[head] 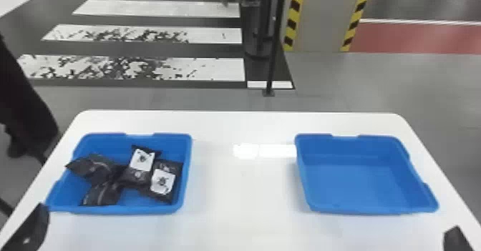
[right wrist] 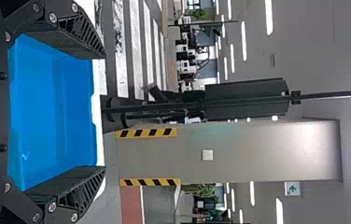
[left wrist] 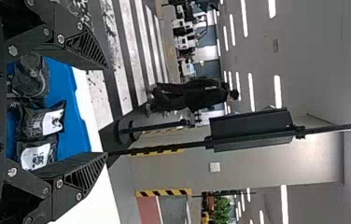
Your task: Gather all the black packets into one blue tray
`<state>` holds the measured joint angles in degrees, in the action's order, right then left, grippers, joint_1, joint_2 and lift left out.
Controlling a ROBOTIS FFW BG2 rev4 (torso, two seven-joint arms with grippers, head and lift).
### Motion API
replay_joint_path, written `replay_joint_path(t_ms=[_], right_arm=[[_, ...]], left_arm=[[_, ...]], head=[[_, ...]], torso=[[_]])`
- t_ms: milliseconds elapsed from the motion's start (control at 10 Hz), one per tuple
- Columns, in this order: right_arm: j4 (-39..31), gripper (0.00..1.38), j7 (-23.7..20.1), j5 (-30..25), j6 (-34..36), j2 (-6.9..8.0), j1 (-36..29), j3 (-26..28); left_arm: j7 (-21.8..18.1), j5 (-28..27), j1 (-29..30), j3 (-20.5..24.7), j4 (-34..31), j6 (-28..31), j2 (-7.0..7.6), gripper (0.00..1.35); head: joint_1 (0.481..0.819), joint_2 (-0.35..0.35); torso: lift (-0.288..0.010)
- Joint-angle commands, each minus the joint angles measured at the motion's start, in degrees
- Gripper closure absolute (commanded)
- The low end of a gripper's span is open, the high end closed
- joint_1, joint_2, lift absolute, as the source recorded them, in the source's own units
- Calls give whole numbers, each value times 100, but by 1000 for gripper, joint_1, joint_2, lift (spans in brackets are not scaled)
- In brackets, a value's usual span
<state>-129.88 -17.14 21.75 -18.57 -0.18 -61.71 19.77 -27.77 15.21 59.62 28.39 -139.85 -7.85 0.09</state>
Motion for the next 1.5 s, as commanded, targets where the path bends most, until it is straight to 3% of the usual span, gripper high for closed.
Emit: replay_joint_path(t_ms=[0,1400], right_arm=[[15,188,0,7,0,23,12,0],[212,190,-9,224,0,23,209,-240]], left_arm=[[0,10,0,-6,0,25,-24,409],[-88,22,-126,-40,28,250,-24,409]], head=[[695,-36],[695,-24]], torso=[[-110],[-110]])
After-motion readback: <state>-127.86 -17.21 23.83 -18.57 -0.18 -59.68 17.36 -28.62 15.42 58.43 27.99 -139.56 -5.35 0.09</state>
